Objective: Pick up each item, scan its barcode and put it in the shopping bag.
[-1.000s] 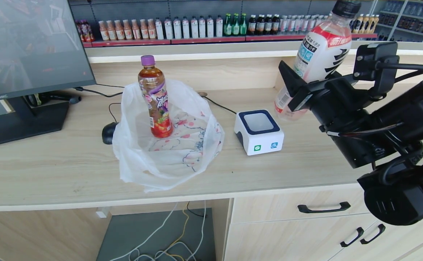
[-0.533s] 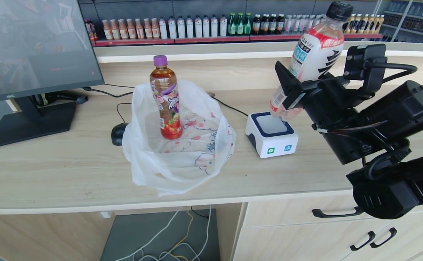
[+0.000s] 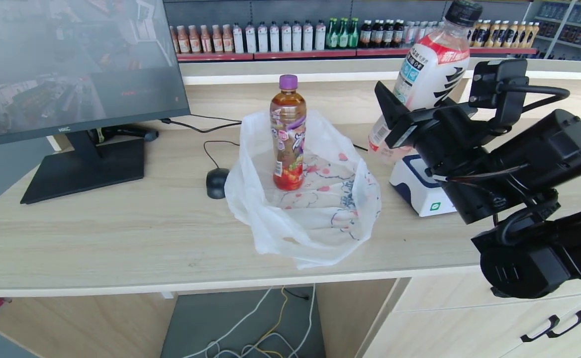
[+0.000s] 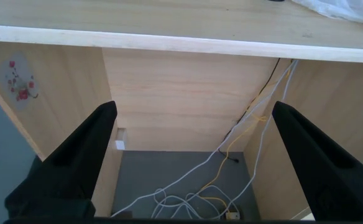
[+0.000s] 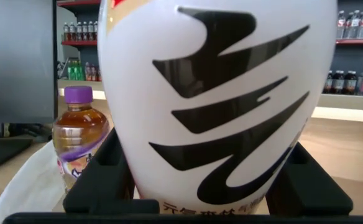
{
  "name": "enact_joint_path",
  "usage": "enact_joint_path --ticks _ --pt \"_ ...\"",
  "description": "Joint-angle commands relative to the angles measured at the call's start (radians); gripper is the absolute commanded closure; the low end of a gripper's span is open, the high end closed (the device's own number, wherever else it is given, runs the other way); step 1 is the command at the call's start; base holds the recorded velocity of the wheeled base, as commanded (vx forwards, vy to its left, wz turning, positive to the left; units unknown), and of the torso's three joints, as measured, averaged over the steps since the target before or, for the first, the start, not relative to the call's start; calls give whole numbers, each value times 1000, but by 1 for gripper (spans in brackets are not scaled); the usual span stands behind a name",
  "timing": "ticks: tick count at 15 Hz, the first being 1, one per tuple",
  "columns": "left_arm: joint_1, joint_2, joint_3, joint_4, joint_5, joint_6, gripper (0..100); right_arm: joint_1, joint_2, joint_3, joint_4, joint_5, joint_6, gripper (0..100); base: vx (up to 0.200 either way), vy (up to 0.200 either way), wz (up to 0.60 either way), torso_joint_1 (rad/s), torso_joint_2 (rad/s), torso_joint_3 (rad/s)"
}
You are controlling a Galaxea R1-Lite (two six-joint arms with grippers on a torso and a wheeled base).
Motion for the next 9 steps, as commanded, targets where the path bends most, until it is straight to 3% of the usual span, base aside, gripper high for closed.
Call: enact_joint_path --ticks 1,2,6,9 --pt "1 0 0 0 0 0 0 3 2 3 0 0 -1 100 0 200 0 2 2 2" --pt "1 0 0 0 0 1 0 8 2 8 0 0 -1 100 0 200 0 2 2 2" --pt "1 0 0 0 0 3 0 97 4 39 0 -14 -5 100 0 0 0 0 0 0" --pt "1 0 0 0 0 3 0 103 37 31 0 -17 -10 100 0 0 0 0 0 0"
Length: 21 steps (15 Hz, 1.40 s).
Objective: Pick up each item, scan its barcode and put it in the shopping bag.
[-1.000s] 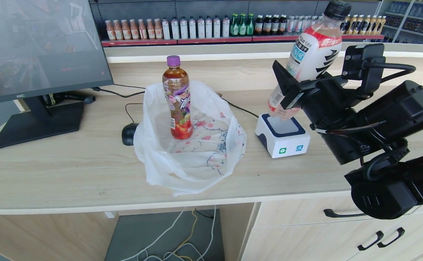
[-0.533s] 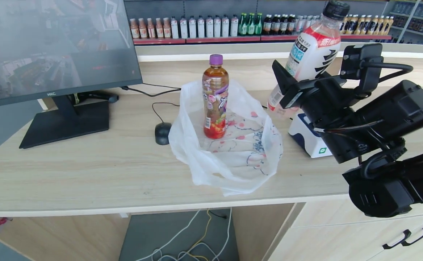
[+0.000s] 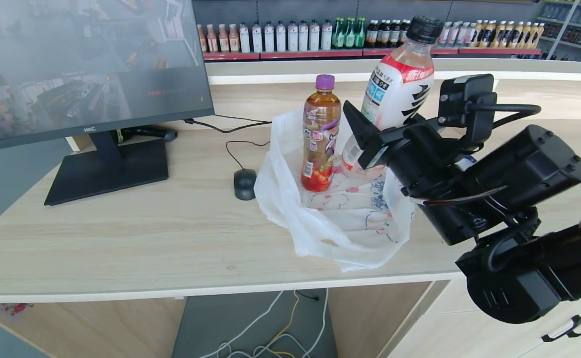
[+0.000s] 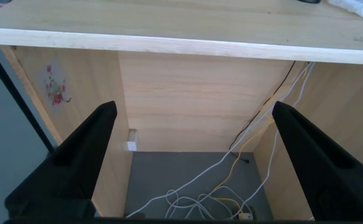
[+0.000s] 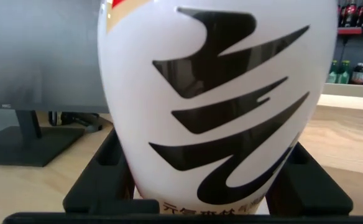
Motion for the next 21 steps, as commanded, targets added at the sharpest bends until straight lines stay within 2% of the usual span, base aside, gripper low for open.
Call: enact_joint_path --ticks 1,4,6,12,21 --pt "1 0 0 0 0 0 0 -1 50 -12 -3 -1 0 100 0 0 0 0 0 0" --pt "1 0 0 0 0 0 0 -70 121 -24 -3 -1 -4 100 0 0 0 0 0 0" --pt "1 0 0 0 0 0 0 -84 160 -44 -3 -1 -4 100 0 0 0 0 0 0" --pt "1 0 0 0 0 0 0 -91 222 -90 -3 -1 -17 100 0 0 0 0 0 0" --pt "1 0 0 0 0 0 0 -122 268 -81 -3 -1 -15 100 0 0 0 0 0 0"
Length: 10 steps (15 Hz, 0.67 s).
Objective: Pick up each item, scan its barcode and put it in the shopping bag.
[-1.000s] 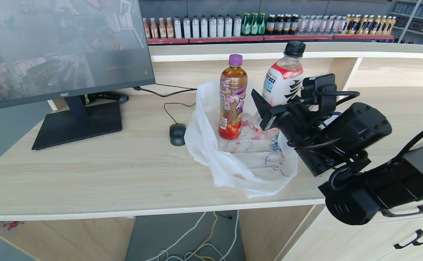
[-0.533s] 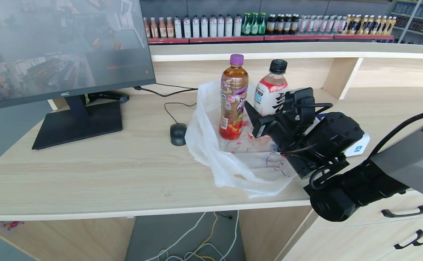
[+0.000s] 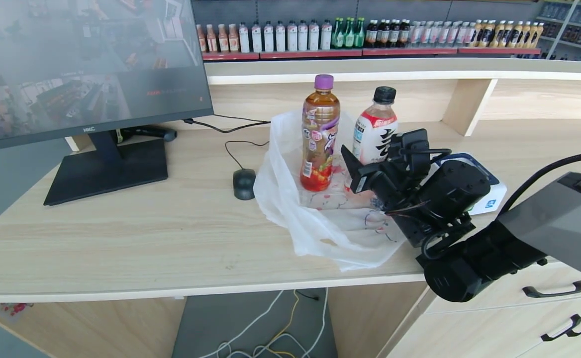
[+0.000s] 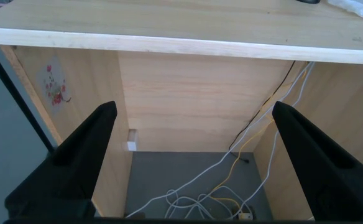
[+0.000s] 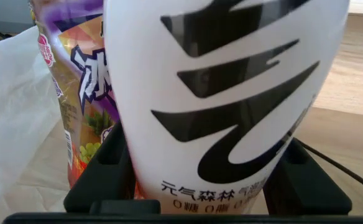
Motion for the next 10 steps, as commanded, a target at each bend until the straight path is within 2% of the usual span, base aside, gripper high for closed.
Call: enact_joint_path --ticks 1,10 --pt "0 0 0 0 0 0 0 2 15 2 1 0 1 100 0 0 0 0 0 0" --pt "0 0 0 0 0 0 0 2 9 25 1 0 2 100 0 0 0 0 0 0"
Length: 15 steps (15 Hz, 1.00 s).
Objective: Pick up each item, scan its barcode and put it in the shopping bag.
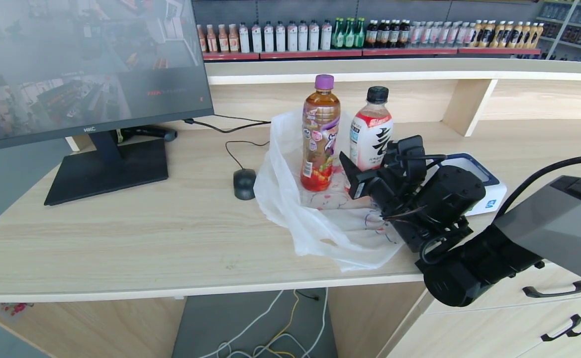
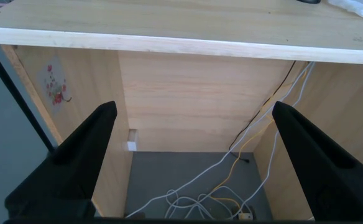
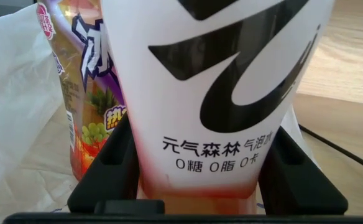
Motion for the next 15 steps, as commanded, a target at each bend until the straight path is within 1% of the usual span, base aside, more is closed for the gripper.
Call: enact_joint_path --ticks 1,10,11,15 --pt "1 0 0 0 0 0 0 0 -1 3 0 0 -1 100 0 0 0 0 0 0" --pt "1 0 0 0 0 0 0 0 -10 5 0 0 9 100 0 0 0 0 0 0" --pt "1 0 0 0 0 0 0 0 -10 8 0 0 9 0 0 0 0 0 0 0" --pt "1 0 0 0 0 0 0 0 -45 35 0 0 12 0 0 0 0 0 0 0"
